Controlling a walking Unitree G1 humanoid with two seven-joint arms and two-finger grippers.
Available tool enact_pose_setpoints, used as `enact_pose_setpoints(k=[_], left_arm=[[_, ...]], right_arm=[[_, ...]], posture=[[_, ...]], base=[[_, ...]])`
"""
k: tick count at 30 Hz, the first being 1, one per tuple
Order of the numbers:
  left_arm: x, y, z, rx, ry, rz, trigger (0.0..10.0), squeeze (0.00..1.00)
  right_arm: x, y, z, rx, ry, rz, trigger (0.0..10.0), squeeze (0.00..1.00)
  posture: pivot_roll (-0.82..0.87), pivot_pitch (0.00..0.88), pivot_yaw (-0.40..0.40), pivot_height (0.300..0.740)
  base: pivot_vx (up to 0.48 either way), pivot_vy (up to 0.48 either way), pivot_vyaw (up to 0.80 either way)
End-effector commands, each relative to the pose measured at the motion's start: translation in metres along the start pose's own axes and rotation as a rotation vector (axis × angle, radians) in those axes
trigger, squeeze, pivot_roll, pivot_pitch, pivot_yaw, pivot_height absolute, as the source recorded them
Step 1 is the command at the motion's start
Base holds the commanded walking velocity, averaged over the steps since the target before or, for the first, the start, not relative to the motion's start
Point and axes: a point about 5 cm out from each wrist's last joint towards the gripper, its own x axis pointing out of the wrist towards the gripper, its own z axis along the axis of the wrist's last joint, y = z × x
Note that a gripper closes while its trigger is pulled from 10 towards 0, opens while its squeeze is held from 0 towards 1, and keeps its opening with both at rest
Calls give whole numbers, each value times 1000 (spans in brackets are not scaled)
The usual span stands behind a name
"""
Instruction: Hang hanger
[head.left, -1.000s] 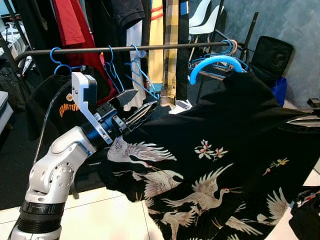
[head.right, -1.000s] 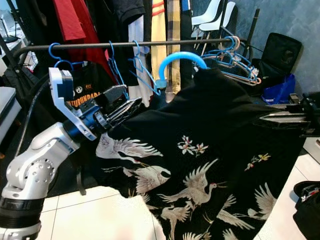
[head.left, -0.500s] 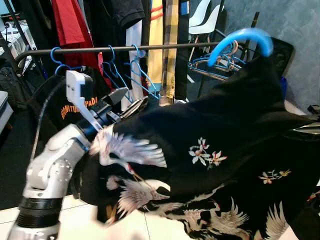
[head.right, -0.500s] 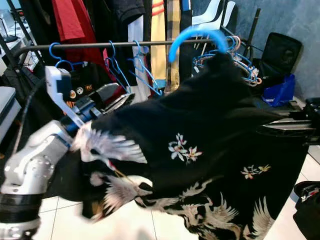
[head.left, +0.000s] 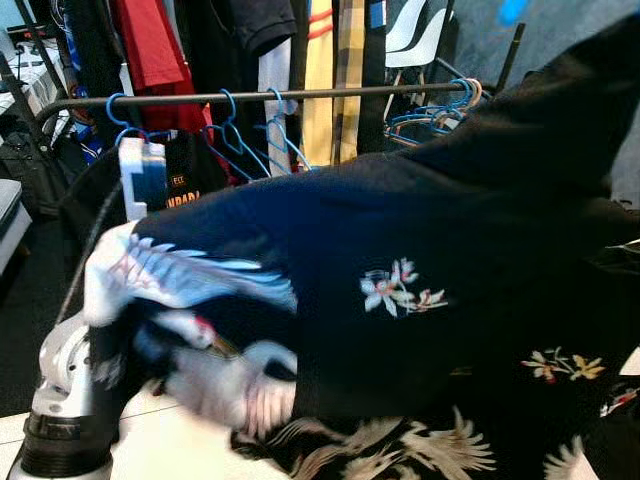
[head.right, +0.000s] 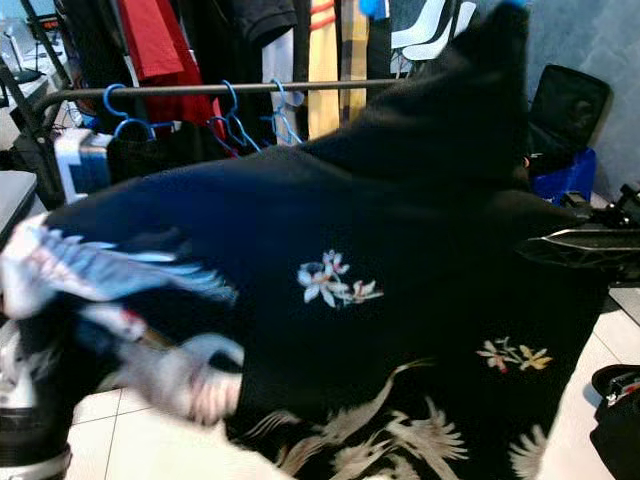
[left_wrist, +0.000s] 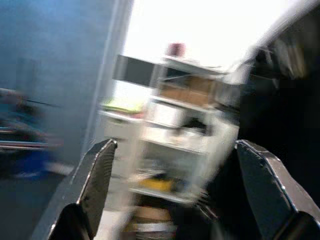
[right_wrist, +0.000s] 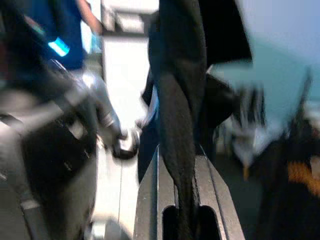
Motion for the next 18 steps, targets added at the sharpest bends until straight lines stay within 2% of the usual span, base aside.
enact_pose_setpoints(k=[1, 2, 5, 9, 11, 13, 14, 16, 17, 18], left_arm=[[3, -8, 0, -40, -17, -68, 10000, 0], [3, -8, 0, -40, -17, -68, 10000, 0], [5, -16, 7, -114, -105, -162, 10000, 0], [6, -19, 10, -134, -129, -200, 10000, 0], [6, -21, 9, -133, -118, -207, 10000, 0], [6, -21, 9, -133, -118, -207, 10000, 0], [6, -20, 8, -119, -102, -182, 10000, 0], [6, -20, 8, -119, -102, -182, 10000, 0], [3, -8, 8, -57, -72, -73, 10000, 0], [3, -8, 8, -57, -72, -73, 10000, 0]], right_arm=[[0, 4, 13, -46, -79, 32, 0, 0], [0, 4, 13, -46, -79, 32, 0, 0], [-1, 1, 8, -39, -77, 9, 0, 0], [-1, -1, 1, -25, -49, -13, 0, 0], [-6, -6, -23, 26, 121, -108, 0, 0], [-6, -6, -23, 26, 121, -108, 0, 0], [-12, -6, -34, 54, 218, -164, 0, 0], [-12, -6, -34, 54, 218, -164, 0, 0], [-29, -5, -48, 94, 423, -297, 0, 0], [-29, -5, -48, 94, 423, -297, 0, 0]], posture=[[-71, 0, -7, 740], [-71, 0, -7, 740], [-71, 0, -6, 740], [-71, 0, -6, 740], [-69, 0, -3, 740], [-69, 0, -3, 740], [-63, 0, -3, 740], [-63, 0, -3, 740], [-61, 0, -6, 740], [-61, 0, -6, 740]], base=[[0, 0, 0], [0, 0, 0], [0, 0, 0], [0, 0, 0], [0, 0, 0], [0, 0, 0], [0, 0, 0], [0, 0, 0], [0, 0, 0], [0, 0, 0]])
